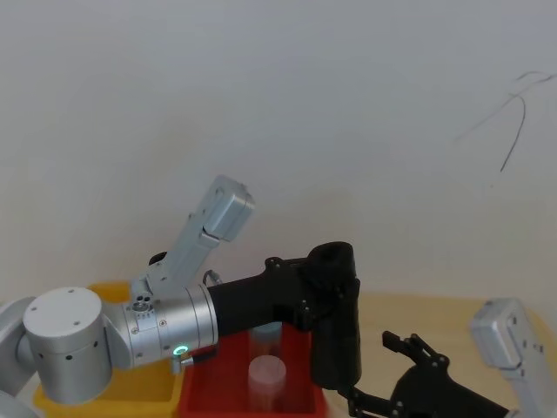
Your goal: Pick up the garbage bag with the one hand and transfer it to the other hand.
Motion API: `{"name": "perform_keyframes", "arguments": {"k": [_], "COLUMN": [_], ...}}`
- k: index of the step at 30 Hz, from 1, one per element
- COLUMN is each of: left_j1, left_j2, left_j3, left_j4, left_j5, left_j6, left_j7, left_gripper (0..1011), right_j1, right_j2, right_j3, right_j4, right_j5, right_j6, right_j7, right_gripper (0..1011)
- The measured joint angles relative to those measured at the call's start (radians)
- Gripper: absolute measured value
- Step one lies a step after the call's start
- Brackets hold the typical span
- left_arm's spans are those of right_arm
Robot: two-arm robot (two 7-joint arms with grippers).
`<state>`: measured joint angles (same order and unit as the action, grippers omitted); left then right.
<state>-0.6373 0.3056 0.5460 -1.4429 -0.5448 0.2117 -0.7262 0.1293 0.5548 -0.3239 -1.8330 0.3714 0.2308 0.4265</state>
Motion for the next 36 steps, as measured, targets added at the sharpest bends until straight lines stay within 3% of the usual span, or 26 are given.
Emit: {"name": "perform_keyframes", "arguments": {"k": [24, 36], "left_j1": [0.000, 0.000], "left_j2": [0.000, 0.000], "left_j3": [0.000, 0.000], "left_j4": [0.000, 0.000], "left_j5": [0.000, 0.000], "left_j6": [0.000, 0.000], "left_j7": [0.000, 0.000], "left_gripper": [394, 394], "right_j1": [0.146, 0.201], "right_j2": [-0.069, -0.097], "right_j3": [-0.096, -0.123], "right_j4": [0.109, 0.158], "right_j5": [-0.014, -0.005], "right_j6": [-0.008, -0.012], "right_j7": [0.019, 0.034], "right_gripper": [1002, 1001]}}
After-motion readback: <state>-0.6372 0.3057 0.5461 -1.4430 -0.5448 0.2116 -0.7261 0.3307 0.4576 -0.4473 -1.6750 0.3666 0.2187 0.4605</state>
